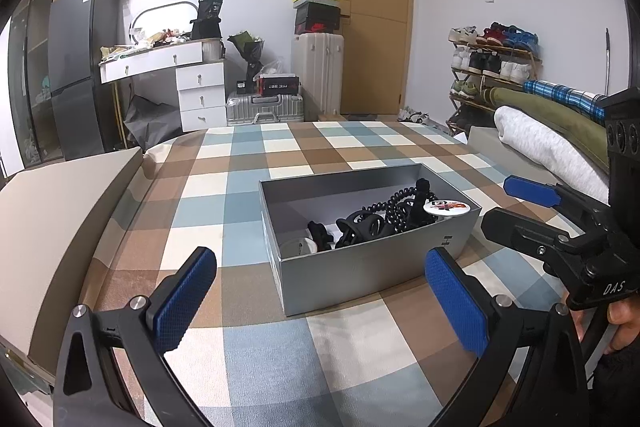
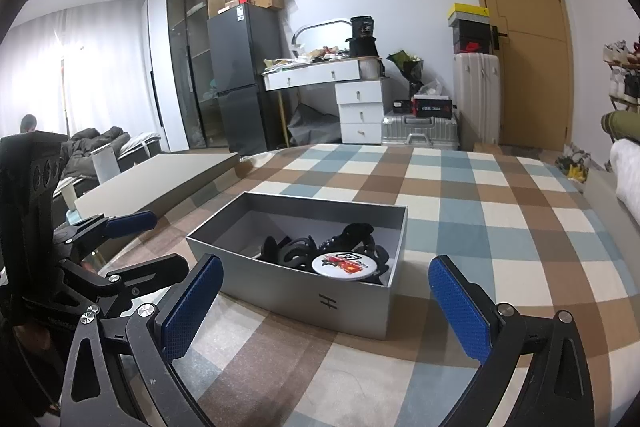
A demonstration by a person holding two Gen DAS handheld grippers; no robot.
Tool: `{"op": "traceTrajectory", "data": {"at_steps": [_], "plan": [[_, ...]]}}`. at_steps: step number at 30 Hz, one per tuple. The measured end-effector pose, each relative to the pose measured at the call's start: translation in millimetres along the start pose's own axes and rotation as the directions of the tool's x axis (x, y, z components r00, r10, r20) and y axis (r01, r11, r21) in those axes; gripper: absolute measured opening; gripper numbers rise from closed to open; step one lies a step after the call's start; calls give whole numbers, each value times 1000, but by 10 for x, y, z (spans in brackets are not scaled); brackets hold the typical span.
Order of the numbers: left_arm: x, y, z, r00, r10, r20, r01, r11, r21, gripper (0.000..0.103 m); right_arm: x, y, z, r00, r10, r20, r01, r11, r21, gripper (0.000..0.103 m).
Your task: Organize jewelry
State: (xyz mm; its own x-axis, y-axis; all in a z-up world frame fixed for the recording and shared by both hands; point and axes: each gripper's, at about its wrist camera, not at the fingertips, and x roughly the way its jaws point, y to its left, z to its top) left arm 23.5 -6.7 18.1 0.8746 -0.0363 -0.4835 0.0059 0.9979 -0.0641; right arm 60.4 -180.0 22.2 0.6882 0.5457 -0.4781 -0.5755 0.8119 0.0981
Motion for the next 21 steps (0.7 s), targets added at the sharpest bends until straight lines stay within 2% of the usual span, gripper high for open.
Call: {"op": "traceTrajectory", "data": {"at_steps": [21], "plan": [[-2,2,1,1000,-2,0,2,1000,2,102,24,-22,-1,1000,-3,-4,3,1000,-2,103]]}}
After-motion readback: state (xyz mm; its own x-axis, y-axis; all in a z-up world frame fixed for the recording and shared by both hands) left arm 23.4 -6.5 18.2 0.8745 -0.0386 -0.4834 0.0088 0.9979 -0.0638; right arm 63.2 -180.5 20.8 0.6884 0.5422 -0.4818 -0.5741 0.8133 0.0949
